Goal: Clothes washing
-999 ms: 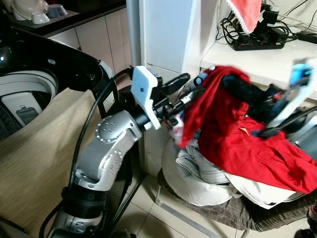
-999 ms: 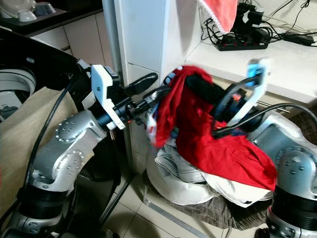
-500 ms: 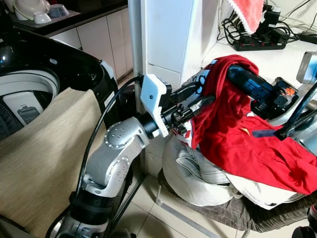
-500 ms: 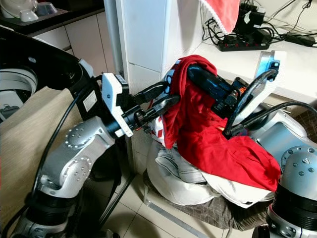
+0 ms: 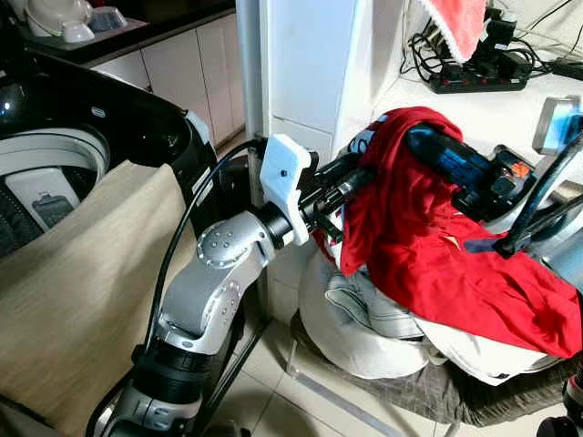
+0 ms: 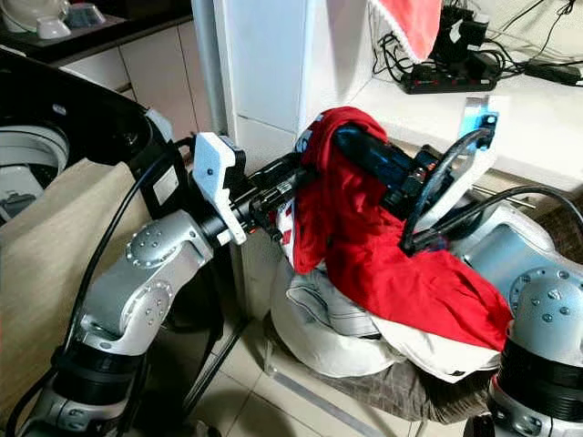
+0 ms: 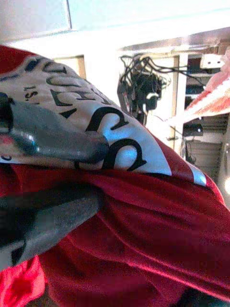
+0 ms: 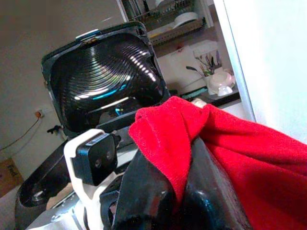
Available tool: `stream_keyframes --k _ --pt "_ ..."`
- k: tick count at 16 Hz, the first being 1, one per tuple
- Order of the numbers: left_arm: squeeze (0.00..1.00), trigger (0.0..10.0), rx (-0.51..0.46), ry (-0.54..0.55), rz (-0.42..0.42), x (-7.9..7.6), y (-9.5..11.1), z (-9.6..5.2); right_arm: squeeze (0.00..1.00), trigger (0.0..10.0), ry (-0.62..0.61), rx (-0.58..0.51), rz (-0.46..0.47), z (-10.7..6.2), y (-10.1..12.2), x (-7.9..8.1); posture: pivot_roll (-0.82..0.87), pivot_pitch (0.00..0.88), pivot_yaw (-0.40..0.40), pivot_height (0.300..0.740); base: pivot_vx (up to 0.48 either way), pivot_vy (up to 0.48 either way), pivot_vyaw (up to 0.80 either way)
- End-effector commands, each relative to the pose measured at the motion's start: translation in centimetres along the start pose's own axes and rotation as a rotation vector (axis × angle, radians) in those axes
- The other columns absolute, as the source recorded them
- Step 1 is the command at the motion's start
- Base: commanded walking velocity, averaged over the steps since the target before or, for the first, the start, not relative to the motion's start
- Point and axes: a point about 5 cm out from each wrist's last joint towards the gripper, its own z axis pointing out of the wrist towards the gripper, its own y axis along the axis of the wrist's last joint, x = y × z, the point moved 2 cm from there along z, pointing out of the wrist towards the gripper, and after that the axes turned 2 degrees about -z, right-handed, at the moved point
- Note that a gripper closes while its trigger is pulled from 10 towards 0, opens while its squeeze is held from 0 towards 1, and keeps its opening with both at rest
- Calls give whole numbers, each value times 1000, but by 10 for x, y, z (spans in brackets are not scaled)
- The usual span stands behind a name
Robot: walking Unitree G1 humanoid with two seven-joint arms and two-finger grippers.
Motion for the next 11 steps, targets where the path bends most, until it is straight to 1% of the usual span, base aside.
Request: stream_keyframes --k 1,6,11 --pt "0 0 -6 -9 -28 1 1 1 0 0 39 -7 -33 2 6 9 -131 0 8 740 0 0 0" --pt "0 0 -23 -53 -16 -6 -2 -3 0 0 34 0 -33 2 5 8 -131 0 4 740 0 0 0" --pt "0 0 -46 -41 -28 -5 -1 -3 0 0 31 4 -32 3 5 8 -130 0 4 740 0 0 0"
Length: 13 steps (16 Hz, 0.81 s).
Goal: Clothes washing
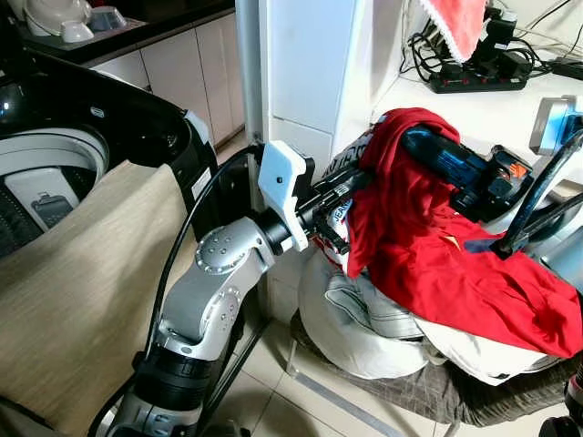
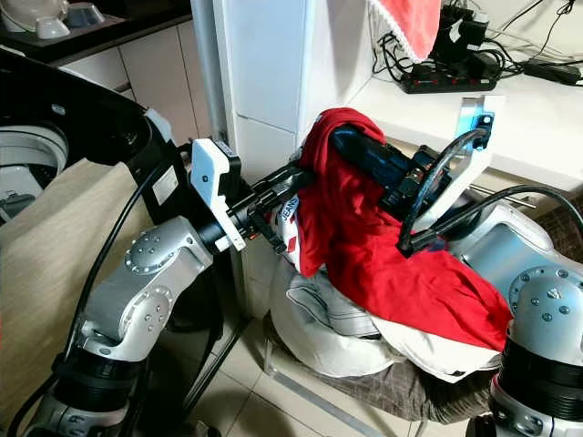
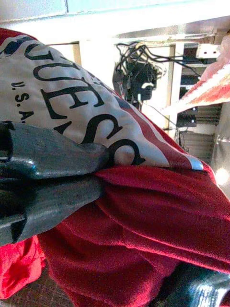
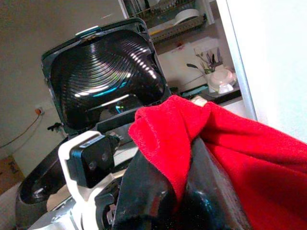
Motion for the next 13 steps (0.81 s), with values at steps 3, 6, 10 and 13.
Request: stream_keyframes --k 3,6,10,13 --pt "0 0 -94 71 -14 9 11 0 0 0 14 -10 -31 1 6 5 -132 0 6 740 0 0 0" --pt "0 0 -208 149 -60 21 27 -4 0 0 1 -9 -30 0 4 4 -133 0 10 740 0 0 0" --pt "0 0 -266 204 -56 30 35 -10 0 0 -27 10 -43 -2 1 1 -131 0 11 740 0 0 0" --pt "0 0 -270 204 -51 31 37 -12 4 10000 3 46 -102 -1 -5 8 -128 0 10 740 0 0 0"
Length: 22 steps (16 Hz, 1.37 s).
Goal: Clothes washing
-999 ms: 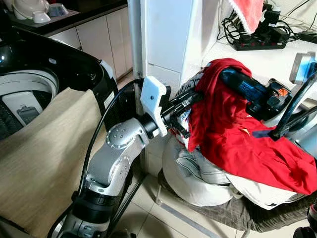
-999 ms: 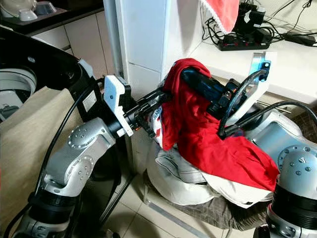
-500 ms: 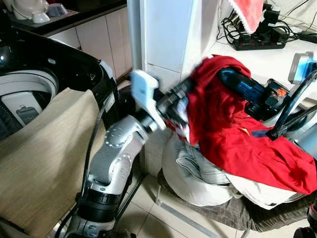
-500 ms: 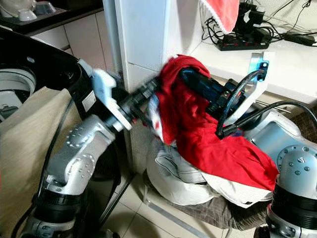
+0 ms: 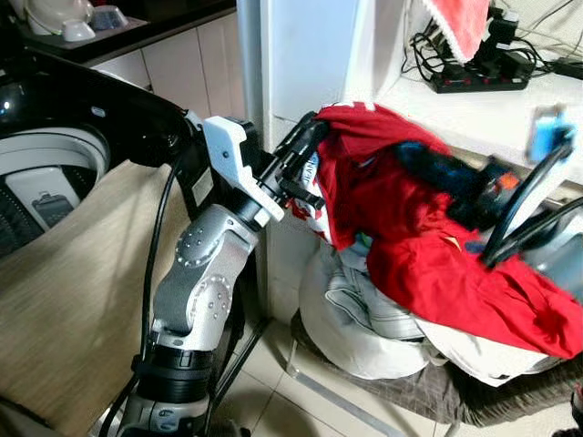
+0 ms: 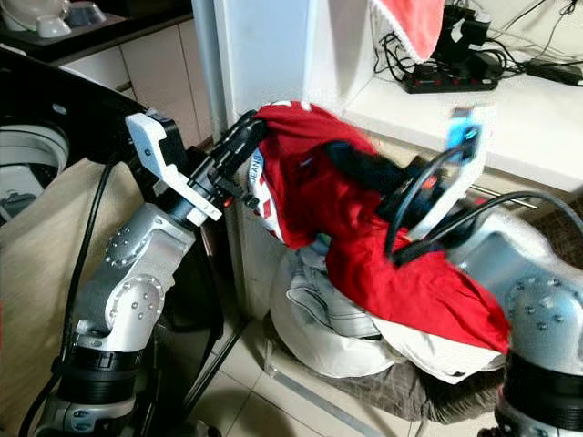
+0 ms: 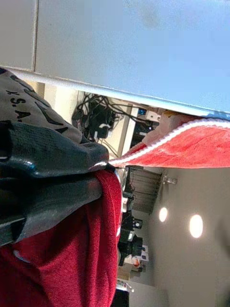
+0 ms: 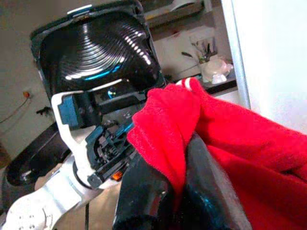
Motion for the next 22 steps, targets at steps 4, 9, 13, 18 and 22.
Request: stream_keyframes --k 4,9,13,18,22 --pt "0 0 -47 -4 11 -1 10 5 1000 10000 -37 -18 -19 -1 5 -5 -129 0 14 740 0 0 0" --pt "0 0 -136 188 239 52 59 -1 1000 10000 -15 126 -119 -7 -9 4 -136 0 23 740 0 0 0" --pt "0 0 -304 364 654 99 180 -5 0 10000 -12 133 -162 -3 -11 7 -125 0 16 740 0 0 0" --pt "0 0 -324 573 1149 113 286 -9 0 10000 -65 77 -215 10 -3 -1 -100 0 14 740 0 0 0" --pt "0 10000 437 766 1070 207 190 -49 0 10000 -24 164 -239 19 -25 8 -105 0 22 740 0 0 0"
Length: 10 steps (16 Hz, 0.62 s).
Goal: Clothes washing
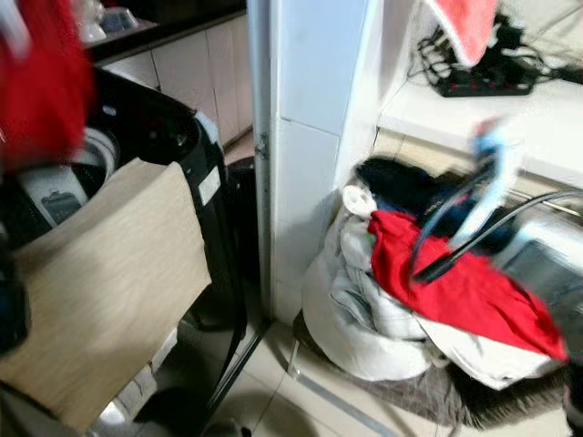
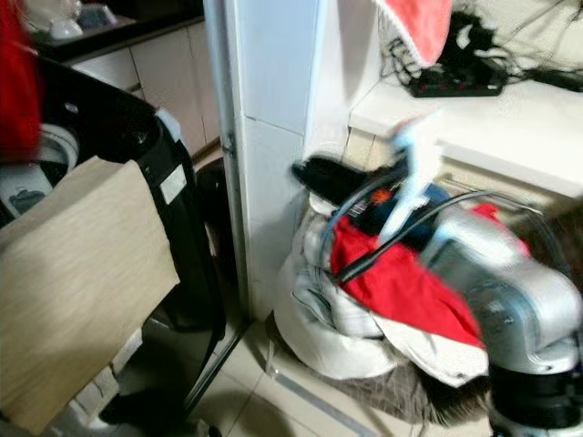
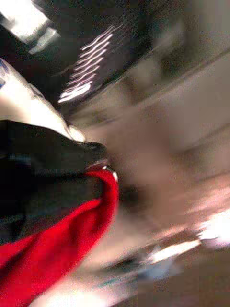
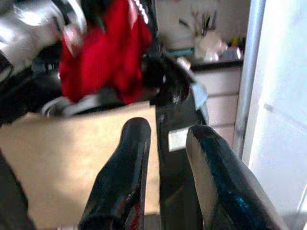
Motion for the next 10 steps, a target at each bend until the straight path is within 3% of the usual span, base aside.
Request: stream_keyframes --k 1,3,4,5,8,10 --pt "0 10000 182 -37 39 -6 -35 -3 0 10000 15 38 -45 3 -4 7 -115 0 27 740 0 0 0" --pt "0 10000 355 -84 53 -13 -71 -13 0 10000 72 65 -32 8 -12 23 -119 0 28 740 0 0 0" --pt "251 10000 387 -88 60 -12 -77 -15 0 10000 82 78 -32 9 -15 26 -119 0 28 740 0 0 0" --pt "1000 10000 408 -96 77 -9 -79 -17 0 10000 86 91 -33 10 -18 27 -117 0 29 740 0 0 0" --pt "1000 10000 433 -82 147 2 -79 -17 0 10000 98 120 -46 11 -22 27 -111 0 24 740 0 0 0" --pt "1000 10000 449 -60 200 9 -79 -18 0 10000 45 150 -65 10 -26 19 -111 0 24 740 0 0 0"
